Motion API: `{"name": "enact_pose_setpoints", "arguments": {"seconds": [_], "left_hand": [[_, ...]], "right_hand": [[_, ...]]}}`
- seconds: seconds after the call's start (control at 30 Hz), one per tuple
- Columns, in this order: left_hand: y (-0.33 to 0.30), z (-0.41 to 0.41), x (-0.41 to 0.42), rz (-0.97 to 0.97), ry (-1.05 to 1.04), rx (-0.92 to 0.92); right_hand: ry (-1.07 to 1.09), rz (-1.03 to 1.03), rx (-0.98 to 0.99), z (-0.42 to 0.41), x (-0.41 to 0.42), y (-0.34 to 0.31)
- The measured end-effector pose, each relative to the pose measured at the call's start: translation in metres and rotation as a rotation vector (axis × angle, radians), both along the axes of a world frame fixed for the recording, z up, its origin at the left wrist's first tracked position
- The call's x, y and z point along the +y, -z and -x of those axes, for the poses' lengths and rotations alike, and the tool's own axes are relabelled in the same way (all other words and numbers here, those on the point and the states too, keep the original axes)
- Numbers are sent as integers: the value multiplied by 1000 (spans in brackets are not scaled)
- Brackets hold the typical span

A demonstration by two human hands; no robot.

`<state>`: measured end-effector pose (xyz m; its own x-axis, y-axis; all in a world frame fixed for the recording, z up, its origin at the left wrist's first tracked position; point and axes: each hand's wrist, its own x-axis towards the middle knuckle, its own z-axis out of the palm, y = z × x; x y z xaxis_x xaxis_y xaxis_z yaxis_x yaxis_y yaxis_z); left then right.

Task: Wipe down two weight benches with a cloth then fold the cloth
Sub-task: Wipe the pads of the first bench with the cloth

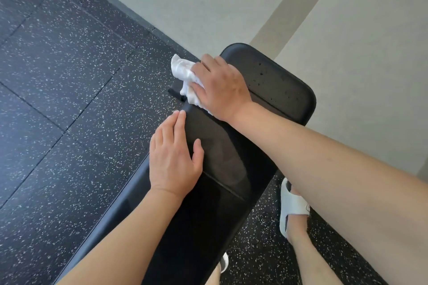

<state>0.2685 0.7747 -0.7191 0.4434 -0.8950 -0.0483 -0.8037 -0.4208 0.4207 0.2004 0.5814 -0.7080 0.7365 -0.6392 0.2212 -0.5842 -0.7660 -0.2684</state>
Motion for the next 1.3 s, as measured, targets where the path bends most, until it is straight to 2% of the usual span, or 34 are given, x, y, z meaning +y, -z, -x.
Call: {"name": "enact_pose_setpoints", "arguments": {"seconds": [0.1, 0.17, 0.27, 0.37, 0.43, 0.5, 0.63, 0.7, 0.8, 0.9, 1.03, 1.1, 1.3], "left_hand": [[-3, -1, 1, 10, 14, 28], [-5, -5, 0, 46, -7, 118], [-13, -6, -7, 155, -207, 354], [-22, -2, -15, 203, -386, 433], [-24, 1, -17, 189, -413, 432], [-24, 4, -21, 179, -446, 429], [-23, 7, -31, 183, -628, 439], [-22, 6, -38, 179, -729, 445], [-25, 1, -50, 149, -775, 384], [-29, 1, -60, 85, -735, 337], [-30, 11, -77, -26, -473, 285], [-26, 18, -93, -56, -412, 258], [-13, 49, -148, -150, -541, 116]], "right_hand": [[4, -36, 16, -2, -1, -1], [29, -61, 0, 11, 13, -5], [-2, -143, -98, 56, 73, -8], [-225, -188, -94, 111, 133, -7], [-394, -139, -33, 131, 138, -2], [-475, -71, -16, 129, 115, 1], [-295, -6, -123, 85, 41, -4], [-216, -10, -98, 65, 15, -7], [-149, -45, -56, 56, 14, -11], [-178, -107, -85, 95, 40, -15], [-296, -153, 15, 178, 56, -13], [-285, -159, 63, 205, 40, -10], [-140, -153, 85, 211, -22, -6]]}}
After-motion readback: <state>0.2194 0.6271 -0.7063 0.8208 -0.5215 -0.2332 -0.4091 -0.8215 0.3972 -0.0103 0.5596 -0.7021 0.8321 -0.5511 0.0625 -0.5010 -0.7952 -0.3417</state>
